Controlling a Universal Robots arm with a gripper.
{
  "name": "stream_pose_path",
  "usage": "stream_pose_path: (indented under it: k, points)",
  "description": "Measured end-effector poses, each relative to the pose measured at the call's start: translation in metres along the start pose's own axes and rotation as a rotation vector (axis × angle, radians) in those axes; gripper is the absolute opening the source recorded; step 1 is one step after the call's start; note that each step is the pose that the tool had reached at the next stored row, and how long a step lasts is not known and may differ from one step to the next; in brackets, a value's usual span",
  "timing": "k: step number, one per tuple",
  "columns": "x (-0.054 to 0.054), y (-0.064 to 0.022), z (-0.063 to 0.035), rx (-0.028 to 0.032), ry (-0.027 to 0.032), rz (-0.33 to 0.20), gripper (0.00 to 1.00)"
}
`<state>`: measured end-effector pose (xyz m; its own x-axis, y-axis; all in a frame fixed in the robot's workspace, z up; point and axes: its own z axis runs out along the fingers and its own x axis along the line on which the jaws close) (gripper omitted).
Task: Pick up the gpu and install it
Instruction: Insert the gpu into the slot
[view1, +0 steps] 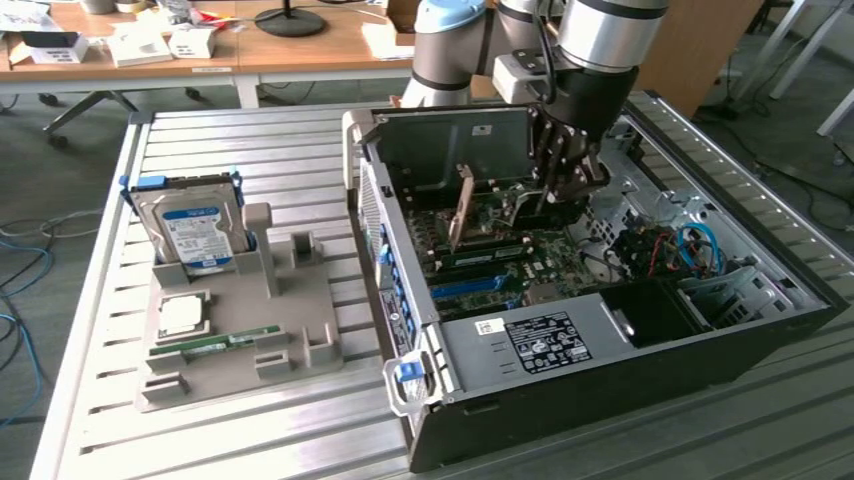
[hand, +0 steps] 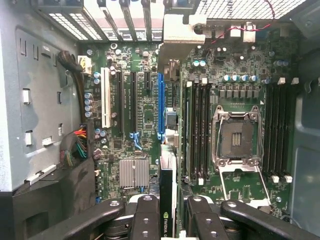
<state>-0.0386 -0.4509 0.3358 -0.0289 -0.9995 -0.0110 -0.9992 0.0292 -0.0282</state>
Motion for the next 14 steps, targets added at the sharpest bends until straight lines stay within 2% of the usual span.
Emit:
stream_pose_path:
  k: [14]
  points:
    - [0.0001, 0.0020, 0.0038, 0.0020, 0.0002, -0.001, 0.26]
